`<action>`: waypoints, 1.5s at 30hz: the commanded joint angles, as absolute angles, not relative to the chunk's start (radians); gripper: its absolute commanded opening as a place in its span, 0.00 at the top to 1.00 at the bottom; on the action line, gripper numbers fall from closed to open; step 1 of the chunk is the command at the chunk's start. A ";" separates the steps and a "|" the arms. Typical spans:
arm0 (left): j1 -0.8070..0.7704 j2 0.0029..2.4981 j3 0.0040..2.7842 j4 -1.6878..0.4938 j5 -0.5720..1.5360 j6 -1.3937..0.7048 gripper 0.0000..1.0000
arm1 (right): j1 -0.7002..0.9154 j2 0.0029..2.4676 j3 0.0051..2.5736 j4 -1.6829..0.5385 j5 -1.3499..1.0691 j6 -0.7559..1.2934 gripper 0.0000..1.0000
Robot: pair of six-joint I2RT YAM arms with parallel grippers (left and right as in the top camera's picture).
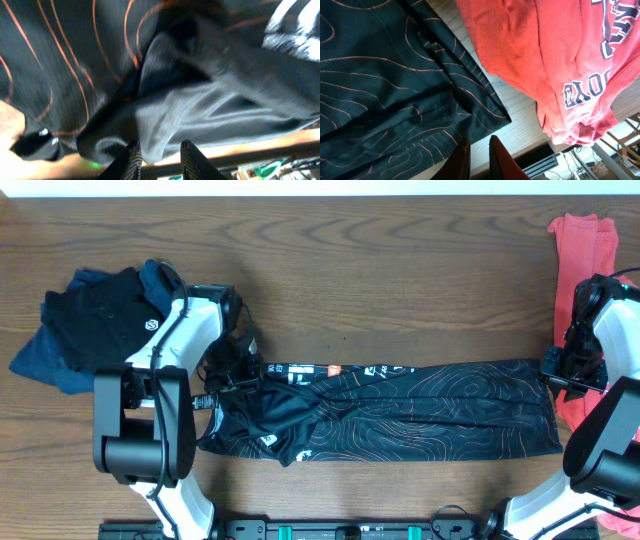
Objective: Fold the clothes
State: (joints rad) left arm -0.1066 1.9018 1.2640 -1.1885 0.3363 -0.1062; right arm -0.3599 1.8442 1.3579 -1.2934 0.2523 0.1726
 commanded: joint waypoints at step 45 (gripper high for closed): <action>-0.258 1.882 1.057 -0.877 0.002 -0.283 0.72 | -0.441 1.825 0.878 -0.646 0.062 0.036 0.36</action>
